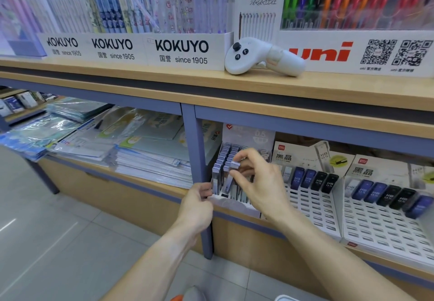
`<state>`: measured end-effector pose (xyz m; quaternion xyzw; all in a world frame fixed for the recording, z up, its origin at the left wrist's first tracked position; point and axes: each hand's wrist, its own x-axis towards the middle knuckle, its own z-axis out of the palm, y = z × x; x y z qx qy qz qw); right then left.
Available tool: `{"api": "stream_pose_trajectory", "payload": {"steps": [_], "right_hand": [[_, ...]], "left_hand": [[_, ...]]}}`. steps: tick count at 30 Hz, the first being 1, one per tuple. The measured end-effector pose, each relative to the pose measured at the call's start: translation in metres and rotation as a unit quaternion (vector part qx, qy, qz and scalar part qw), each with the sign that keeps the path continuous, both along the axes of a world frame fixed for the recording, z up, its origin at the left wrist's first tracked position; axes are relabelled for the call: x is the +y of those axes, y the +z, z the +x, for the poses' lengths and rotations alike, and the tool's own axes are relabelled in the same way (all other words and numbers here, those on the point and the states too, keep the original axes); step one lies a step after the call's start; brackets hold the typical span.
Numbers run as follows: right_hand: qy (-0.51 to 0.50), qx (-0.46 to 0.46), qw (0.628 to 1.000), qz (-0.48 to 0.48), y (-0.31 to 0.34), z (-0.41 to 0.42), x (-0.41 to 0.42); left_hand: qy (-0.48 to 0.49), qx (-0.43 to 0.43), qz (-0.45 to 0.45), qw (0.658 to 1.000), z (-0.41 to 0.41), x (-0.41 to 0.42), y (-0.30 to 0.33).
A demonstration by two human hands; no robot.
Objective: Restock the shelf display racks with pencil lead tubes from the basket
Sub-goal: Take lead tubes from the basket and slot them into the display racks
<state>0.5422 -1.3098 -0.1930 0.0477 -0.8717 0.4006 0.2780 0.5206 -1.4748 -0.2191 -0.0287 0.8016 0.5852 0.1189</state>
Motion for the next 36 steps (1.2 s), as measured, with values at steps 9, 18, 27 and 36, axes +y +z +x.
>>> {"api": "stream_pose_trajectory", "payload": {"steps": [9, 18, 27, 36], "right_hand": [[0.034, 0.03, 0.99, 0.13, -0.025, -0.006, -0.011], [0.024, 0.007, 0.988, 0.155, -0.027, -0.011, -0.007], [-0.076, 0.012, 0.962, 0.262, -0.03, -0.026, -0.004], [-0.04, -0.02, 0.998, 0.048, -0.034, 0.061, 0.025]], "left_hand": [[-0.056, 0.007, -0.037, 0.998, -0.001, 0.001, -0.006], [-0.086, 0.02, -0.034, 0.996, -0.001, 0.001, -0.006], [-0.071, 0.032, -0.011, 0.997, -0.004, 0.002, -0.003], [-0.183, 0.213, -0.112, 0.953, 0.015, 0.014, 0.003]]}}
